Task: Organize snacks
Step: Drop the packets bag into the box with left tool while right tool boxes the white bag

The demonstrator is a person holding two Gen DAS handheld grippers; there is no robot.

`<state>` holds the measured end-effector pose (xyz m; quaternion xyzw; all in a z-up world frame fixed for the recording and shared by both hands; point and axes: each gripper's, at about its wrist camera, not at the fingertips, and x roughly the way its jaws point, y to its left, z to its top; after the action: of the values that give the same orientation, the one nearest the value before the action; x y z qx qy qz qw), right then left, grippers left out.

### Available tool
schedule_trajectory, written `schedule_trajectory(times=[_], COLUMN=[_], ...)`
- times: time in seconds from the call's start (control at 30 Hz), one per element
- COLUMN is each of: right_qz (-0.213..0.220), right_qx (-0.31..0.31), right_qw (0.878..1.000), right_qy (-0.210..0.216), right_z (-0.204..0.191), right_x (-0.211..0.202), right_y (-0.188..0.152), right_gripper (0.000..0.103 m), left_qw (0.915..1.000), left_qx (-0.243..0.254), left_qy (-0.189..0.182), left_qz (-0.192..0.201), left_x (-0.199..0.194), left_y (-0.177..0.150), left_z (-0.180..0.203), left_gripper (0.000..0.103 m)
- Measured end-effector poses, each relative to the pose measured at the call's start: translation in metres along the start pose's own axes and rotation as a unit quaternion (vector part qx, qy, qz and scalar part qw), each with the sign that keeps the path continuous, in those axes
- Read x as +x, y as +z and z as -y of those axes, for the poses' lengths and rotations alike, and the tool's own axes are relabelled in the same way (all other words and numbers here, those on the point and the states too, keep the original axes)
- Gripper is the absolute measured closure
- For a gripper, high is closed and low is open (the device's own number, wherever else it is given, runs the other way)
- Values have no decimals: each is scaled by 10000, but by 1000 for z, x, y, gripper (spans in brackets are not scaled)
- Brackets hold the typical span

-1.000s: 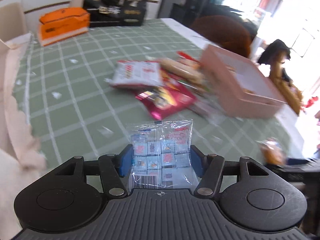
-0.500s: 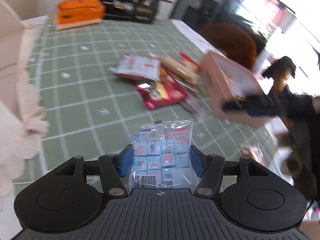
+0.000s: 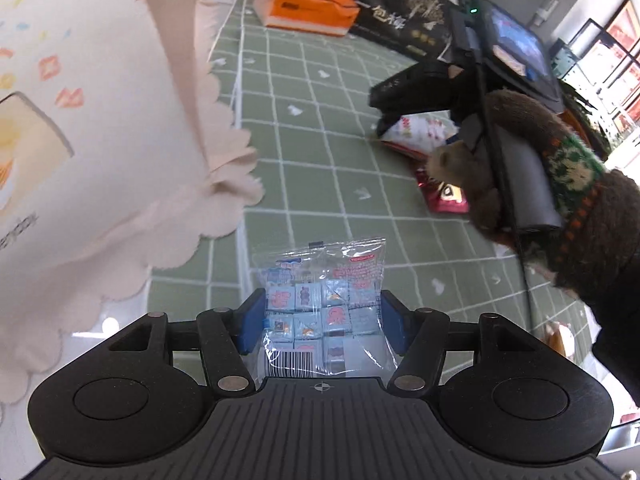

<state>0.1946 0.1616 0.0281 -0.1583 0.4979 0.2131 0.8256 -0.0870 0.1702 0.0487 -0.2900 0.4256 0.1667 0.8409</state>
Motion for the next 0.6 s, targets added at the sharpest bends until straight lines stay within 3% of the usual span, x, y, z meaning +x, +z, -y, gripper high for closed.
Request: schedule_trajectory(times=[0.07,0.13,0.27,0.4,0.47,0.6], right_qz=[30,-2,67,207,354,682], right_qx=[-174,-254,-242,-49,199,780], right_qw=[9998,9996,9966,9955,9964,9944], right_qy=[-28,147,787,926,744,-185], right_z=[0,8,54,123,164,227], right_x=[-8,-24,-86,-143,-168,-206], right_y=[-6,-16,-58,-110,-137,-179], right_gripper=[29,29,29,29,29,29], left_qw=[10000,9997,9971,9883,9817,9640], left_qx=[23,127,465,1048,1350,1783], left_qy=[-60,-188,-511,-1027,-1283,-1969], left_qz=[-35,-78,-305,-421,-394,-100], left_x=[-4,-5,1,12,15,16], left_y=[-3,-3,-5,2,10,35], left_z=[-1,3,26,73,103,165], left_gripper=[38,38,38,38,38,38])
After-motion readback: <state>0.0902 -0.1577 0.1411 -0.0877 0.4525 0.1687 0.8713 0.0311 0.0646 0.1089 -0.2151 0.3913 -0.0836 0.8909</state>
